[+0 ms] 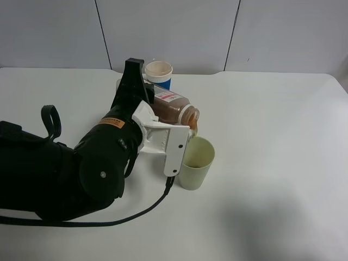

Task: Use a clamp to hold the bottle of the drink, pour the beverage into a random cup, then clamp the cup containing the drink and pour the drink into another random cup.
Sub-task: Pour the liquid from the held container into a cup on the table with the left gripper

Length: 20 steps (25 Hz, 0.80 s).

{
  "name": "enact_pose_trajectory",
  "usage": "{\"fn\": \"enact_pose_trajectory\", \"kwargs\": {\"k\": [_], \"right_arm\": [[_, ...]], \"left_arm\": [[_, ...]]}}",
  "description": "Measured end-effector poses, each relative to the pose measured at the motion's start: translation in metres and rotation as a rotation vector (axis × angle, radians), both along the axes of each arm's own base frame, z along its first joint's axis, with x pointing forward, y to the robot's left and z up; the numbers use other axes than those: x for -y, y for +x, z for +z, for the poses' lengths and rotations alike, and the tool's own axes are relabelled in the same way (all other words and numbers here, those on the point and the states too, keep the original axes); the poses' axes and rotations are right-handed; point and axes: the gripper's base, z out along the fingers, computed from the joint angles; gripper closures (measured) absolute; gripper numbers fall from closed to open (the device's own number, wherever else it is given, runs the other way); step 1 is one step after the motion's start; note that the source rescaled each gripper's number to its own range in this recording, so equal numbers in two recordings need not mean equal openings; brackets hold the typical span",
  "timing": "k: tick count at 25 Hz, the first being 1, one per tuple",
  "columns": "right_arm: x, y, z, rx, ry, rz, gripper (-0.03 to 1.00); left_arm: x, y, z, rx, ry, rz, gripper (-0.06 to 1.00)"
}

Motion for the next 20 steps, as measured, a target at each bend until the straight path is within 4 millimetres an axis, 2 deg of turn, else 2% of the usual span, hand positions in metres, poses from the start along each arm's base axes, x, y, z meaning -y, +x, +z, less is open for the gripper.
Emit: {"fn": "enact_pose_trajectory", "kwargs": {"k": [20], "right_arm": [[0.0000,0.0000,0.0000,0.000,0.000,0.000,-0.03]], "left_arm": [[-0.0007,0.0004,0.0013,0.019,0.034,0.001,0.93]]}}
